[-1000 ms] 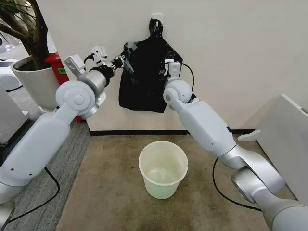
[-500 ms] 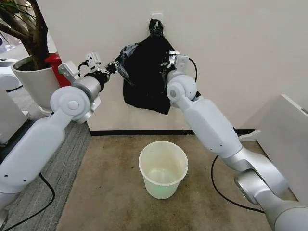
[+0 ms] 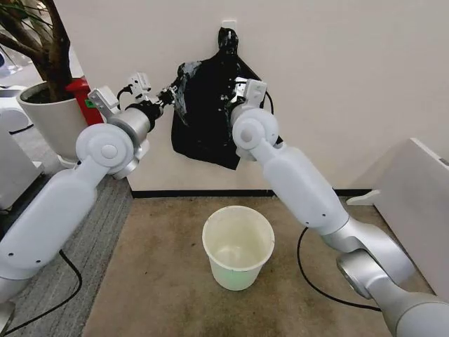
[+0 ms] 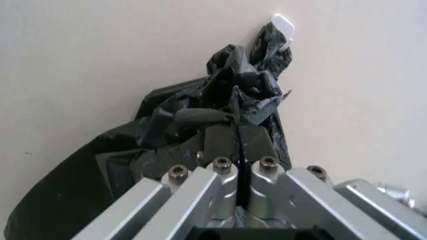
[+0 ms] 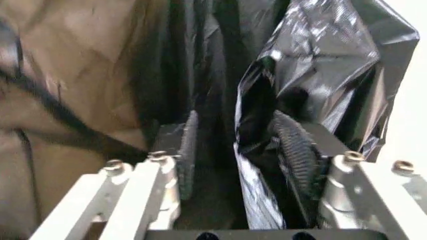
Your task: Place the garbage bag over the trash bin.
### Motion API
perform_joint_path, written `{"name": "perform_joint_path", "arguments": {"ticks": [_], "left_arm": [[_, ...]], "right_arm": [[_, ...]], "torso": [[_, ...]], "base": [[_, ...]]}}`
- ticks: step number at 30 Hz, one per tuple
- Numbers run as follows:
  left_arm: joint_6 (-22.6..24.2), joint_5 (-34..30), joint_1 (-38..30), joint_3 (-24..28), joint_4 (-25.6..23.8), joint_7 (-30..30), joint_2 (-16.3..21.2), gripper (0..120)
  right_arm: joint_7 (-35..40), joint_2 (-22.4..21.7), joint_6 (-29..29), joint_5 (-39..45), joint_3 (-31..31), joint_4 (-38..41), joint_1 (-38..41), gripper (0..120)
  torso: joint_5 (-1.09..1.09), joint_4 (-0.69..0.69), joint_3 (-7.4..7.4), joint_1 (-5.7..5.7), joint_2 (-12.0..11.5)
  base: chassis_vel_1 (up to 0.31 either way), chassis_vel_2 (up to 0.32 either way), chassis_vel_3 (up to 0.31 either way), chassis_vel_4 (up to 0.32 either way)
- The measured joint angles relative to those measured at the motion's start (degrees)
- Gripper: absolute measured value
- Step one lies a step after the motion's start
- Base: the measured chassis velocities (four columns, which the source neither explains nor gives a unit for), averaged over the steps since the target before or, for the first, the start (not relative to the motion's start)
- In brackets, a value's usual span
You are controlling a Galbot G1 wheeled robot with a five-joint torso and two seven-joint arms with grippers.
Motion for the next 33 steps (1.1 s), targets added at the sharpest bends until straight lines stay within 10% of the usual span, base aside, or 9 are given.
{"name": "perform_joint_path", "arguments": {"ticks": [15, 33], "left_arm": [[0.1, -0.2, -0.9, 0.4, 0.7, 0.5, -0.5, 0], [-0.2, -1.9, -0.8, 0.0, -1.0, 0.7, 0.0, 0]], "right_arm": [[-3.8, 0.8, -3.8, -6.4, -1.9, -3.8, -0.2, 83], [-5.4, 0.5, -4.1, -16.0, -1.0, -11.2, -0.2, 42]], "torso": [[0.00, 0.01, 0.00, 0.00, 0.0], [0.00, 0.00, 0.00, 0.00, 0.0]], "base": [[0.000, 0.000, 0.000, 0.000], [0.000, 0.000, 0.000, 0.000]]}}
